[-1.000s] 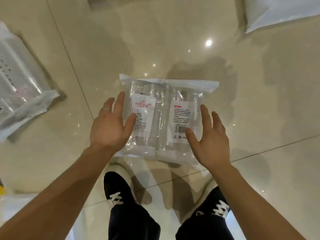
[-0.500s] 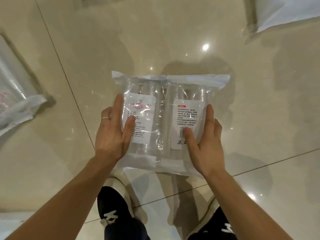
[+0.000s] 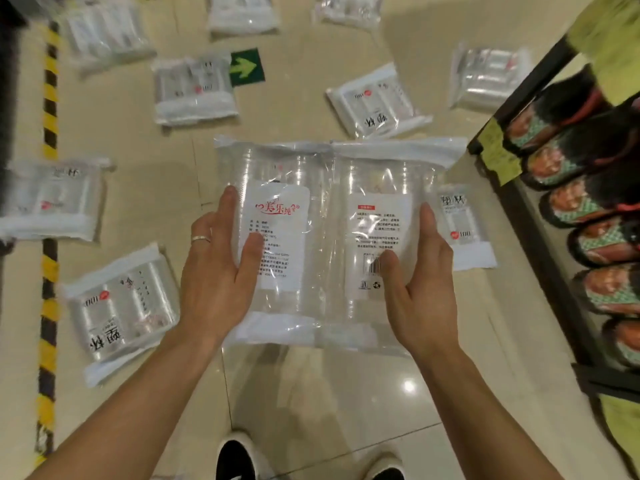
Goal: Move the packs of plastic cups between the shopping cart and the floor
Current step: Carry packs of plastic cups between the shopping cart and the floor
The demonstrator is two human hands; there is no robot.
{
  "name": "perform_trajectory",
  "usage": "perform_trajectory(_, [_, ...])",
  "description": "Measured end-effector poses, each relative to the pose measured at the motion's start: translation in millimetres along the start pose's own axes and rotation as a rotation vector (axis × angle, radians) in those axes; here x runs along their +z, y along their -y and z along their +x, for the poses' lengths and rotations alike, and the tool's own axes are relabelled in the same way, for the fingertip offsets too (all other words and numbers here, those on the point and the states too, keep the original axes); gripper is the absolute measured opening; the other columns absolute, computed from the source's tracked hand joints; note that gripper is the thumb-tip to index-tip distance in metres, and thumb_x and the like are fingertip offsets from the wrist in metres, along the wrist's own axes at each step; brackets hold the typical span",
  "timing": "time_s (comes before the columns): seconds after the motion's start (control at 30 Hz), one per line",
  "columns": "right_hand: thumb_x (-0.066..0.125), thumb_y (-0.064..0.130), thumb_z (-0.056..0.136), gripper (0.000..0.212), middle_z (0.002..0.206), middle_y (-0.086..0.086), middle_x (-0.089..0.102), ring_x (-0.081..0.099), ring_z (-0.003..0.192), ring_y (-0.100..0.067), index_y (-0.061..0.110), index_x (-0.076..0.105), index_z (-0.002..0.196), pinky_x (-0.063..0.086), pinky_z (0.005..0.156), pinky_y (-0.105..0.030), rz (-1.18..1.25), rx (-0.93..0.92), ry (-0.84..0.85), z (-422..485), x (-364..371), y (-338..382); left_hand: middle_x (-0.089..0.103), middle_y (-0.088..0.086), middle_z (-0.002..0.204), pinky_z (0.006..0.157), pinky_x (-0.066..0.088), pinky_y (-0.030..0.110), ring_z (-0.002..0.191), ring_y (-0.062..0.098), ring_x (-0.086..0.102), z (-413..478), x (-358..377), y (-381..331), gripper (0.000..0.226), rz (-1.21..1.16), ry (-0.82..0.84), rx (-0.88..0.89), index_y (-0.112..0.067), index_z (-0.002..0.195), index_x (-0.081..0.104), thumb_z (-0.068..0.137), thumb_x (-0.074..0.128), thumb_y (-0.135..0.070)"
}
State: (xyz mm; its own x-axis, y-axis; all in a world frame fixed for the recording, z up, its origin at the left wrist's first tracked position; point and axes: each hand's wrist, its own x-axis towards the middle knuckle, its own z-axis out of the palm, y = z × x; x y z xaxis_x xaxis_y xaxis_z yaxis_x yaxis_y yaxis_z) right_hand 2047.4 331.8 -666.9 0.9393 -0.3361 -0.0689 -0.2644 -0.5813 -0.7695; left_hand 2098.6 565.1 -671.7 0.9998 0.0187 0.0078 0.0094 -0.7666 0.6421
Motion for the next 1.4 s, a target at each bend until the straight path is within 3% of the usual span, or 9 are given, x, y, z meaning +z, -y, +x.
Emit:
perform_trajectory(0.1, [0.046,0.036,0.099,0.066,0.145,0.001,0.035,0.031,0.119,0.010,0.028,0.012,0.156,0.021,0.090,0.006,0.010,-0.095,-0.079,19,-83,85,0.026,0.002,0.153,0.095,0.030,0.026,0.131,0.016,0.037,26,-78,-87,0.062,-0.057,-0.063,0.036,-0.048,0.152,0.005,0.100,0.037,-0.052])
perform_trajectory(0.23, [0.051,0.025,0.100,0.068,0.134,0.009,0.032,0.020,0.110,0.031,0.024,0.013,0.156,0.010,0.089,0.010,-0.007,-0.213,-0.179,28,-200,206,0.029,0.008,0.152,0.097,0.030,0.028,0.134,0.020,0.035,49,-191,-204,0.063,-0.085,-0.187,0.164,-0.044,0.154,0.007,0.099,0.035,-0.052])
perform_trajectory(0.37, [0.053,0.032,0.098,0.069,0.148,-0.002,0.037,0.031,0.127,0.001,0.026,0.016,0.155,0.015,0.091,0.003,-0.048,-0.323,-0.313,28,-307,312,0.030,0.004,0.153,0.090,0.029,0.026,0.128,0.015,0.032,56,-298,-313,0.061,-0.102,-0.289,0.265,-0.045,0.153,0.006,0.101,0.036,-0.050])
perform_trajectory(0.63, [0.053,0.034,0.097,0.065,0.145,-0.002,0.040,0.034,0.127,-0.007,0.027,0.022,0.154,0.021,0.094,-0.009,-0.029,-0.506,-0.556,-6,-474,462,0.034,0.006,0.152,0.084,0.032,0.028,0.124,0.015,0.038,46,-453,-484,0.059,-0.145,-0.450,0.474,-0.041,0.155,0.014,0.101,0.037,-0.050])
perform_trajectory(0.83, [0.052,0.033,0.097,0.063,0.139,-0.003,0.042,0.035,0.101,0.003,0.033,0.022,0.152,0.030,0.084,-0.014,-0.038,-0.564,-0.661,-47,-561,509,0.037,0.010,0.151,0.081,0.035,0.036,0.124,0.027,0.044,7,-513,-573,0.059,-0.174,-0.507,0.580,-0.043,0.154,0.013,0.102,0.039,-0.043])
perform_trajectory(0.97, [0.049,0.034,0.098,0.063,0.137,-0.001,0.039,0.034,0.095,0.006,0.039,0.018,0.152,0.032,0.068,-0.003,-0.050,-0.563,-0.680,-64,-604,522,0.036,0.015,0.148,0.079,0.038,0.040,0.124,0.031,0.046,-9,-526,-609,0.058,-0.204,-0.519,0.614,-0.044,0.154,0.012,0.102,0.037,-0.044])
perform_trajectory(1.1, [0.049,0.036,0.098,0.064,0.140,0.000,0.038,0.037,0.099,0.003,0.041,0.016,0.152,0.034,0.079,-0.022,-0.062,-0.556,-0.738,-78,-632,532,0.037,0.014,0.148,0.078,0.035,0.039,0.122,0.031,0.045,-15,-533,-636,0.058,-0.245,-0.523,0.654,-0.041,0.154,0.011,0.102,0.036,-0.044])
perform_trajectory(1.27, [0.049,0.036,0.098,0.064,0.140,0.000,0.038,0.041,0.099,-0.001,0.042,0.015,0.152,0.035,0.079,-0.024,-0.072,-0.504,-0.828,-97,-643,538,0.033,0.013,0.152,0.084,0.040,0.046,0.126,0.035,0.044,-11,-542,-654,0.057,-0.266,-0.492,0.733,-0.043,0.153,0.010,0.102,0.035,-0.047])
perform_trajectory(1.4, [0.050,0.037,0.097,0.065,0.139,-0.001,0.039,0.044,0.100,-0.005,0.044,0.015,0.152,0.037,0.079,-0.027,-0.103,-0.456,-0.915,-109,-643,545,0.035,0.017,0.148,0.077,0.038,0.043,0.118,0.037,0.048,-5,-548,-664,0.059,-0.294,-0.418,0.793,-0.046,0.152,0.009,0.098,0.032,-0.052])
